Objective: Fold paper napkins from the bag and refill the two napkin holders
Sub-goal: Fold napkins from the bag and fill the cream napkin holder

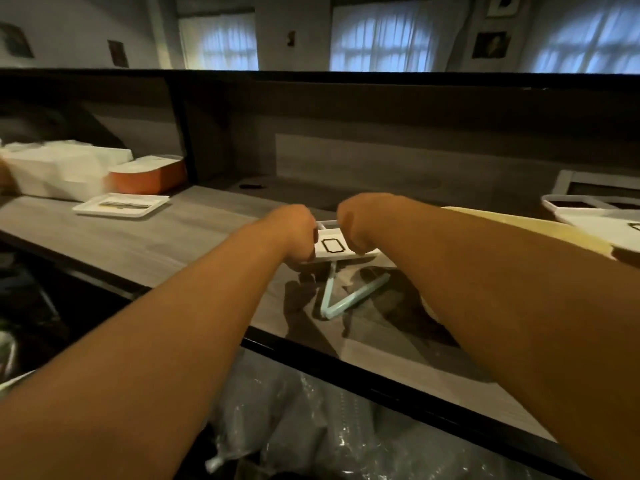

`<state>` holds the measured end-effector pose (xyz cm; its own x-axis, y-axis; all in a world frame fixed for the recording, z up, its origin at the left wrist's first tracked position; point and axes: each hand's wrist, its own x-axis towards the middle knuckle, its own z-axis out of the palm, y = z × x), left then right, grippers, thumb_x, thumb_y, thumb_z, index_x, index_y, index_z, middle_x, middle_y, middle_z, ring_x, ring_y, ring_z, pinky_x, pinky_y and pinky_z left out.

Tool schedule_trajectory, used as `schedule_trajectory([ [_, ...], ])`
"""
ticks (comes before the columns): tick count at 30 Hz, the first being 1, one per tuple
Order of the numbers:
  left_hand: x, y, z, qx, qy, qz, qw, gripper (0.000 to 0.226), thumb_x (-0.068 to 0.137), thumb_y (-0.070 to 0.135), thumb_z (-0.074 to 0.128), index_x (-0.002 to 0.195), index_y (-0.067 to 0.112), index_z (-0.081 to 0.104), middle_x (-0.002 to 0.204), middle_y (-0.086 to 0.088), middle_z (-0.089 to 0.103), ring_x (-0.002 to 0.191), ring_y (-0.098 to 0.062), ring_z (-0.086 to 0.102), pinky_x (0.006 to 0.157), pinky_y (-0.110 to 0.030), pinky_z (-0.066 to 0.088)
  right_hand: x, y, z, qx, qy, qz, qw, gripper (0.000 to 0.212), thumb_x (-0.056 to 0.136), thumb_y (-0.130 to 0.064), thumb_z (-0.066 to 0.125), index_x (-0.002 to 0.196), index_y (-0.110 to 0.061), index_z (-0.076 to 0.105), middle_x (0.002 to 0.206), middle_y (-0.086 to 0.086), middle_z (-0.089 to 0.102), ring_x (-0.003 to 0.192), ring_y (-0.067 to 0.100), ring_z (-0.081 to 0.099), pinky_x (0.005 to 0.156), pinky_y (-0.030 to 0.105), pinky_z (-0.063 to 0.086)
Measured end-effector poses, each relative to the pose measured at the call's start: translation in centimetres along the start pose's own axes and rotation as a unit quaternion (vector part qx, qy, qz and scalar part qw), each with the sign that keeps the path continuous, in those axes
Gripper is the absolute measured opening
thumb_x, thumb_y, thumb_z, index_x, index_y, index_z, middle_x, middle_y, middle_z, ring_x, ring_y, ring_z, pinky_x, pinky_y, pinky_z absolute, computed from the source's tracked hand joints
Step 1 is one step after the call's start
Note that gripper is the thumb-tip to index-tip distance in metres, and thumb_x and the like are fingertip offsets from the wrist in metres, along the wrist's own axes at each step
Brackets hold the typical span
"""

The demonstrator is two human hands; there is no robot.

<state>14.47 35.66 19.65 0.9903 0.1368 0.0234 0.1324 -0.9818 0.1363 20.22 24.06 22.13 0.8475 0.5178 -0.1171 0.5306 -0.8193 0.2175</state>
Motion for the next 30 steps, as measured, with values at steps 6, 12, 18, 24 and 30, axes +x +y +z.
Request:
schedule_trajectory([
  [6,1.1,-2.2,3.0,0.015,0.011,0.000,1.000,0.025,0.091,0.012,0.066,0.116,0.020,0.068,0.108,-0.007,0.065,0.096,-0.026,0.061,0.092,-0.040,0.054,2.7,-0.7,2.3,-0.044,-0.026,-0.003,0.999,0.037,0.086,-0.018,0.075,0.121,-0.015,0.065,0.092,0.002,0.061,0.090,0.020,0.059,0.082,0.034,0.048],
  [12,1.1,-2.2,2.7,0.092,0.088,0.040,0.991,0.022,0.087,0.010,0.070,0.097,0.025,0.058,0.101,-0.003,0.055,0.090,-0.024,0.056,0.086,-0.042,0.056,2.5,-0.6,2.0,-0.074,-0.012,-0.016,0.997,0.036,0.090,-0.016,0.070,0.125,-0.014,0.062,0.091,0.002,0.059,0.090,0.021,0.058,0.083,0.034,0.051],
  [18,0.0,-0.3,-1.4,0.082,0.209,0.058,0.973,0.024,0.088,0.012,0.071,0.107,0.021,0.060,0.108,-0.002,0.053,0.093,-0.023,0.050,0.082,-0.044,0.055,-2.2,3.6,-2.3,-0.111,0.166,-0.051,0.979,0.028,0.090,-0.023,0.068,0.117,-0.022,0.060,0.092,-0.003,0.056,0.083,0.018,0.055,0.074,0.034,0.050],
  [24,-3.5,5.5,-5.8,-0.014,0.237,0.197,0.951,0.008,0.098,0.020,0.062,0.093,0.025,0.057,0.101,0.004,0.051,0.092,-0.017,0.049,0.085,-0.043,0.052,-12.6,11.1,-3.8,-0.018,0.244,-0.005,0.970,0.015,0.096,-0.031,0.062,0.086,-0.029,0.051,0.087,-0.007,0.054,0.075,0.012,0.052,0.067,0.032,0.049],
  [30,-6.7,12.5,-4.3,0.013,0.172,0.301,0.938,0.006,0.098,0.025,0.059,0.095,0.030,0.056,0.100,0.011,0.050,0.092,-0.012,0.046,0.083,-0.039,0.052,-21.1,15.3,1.5,0.050,0.183,0.033,0.981,0.013,0.096,-0.040,0.060,0.088,-0.035,0.052,0.090,-0.013,0.054,0.075,0.008,0.051,0.060,0.020,0.035],
])
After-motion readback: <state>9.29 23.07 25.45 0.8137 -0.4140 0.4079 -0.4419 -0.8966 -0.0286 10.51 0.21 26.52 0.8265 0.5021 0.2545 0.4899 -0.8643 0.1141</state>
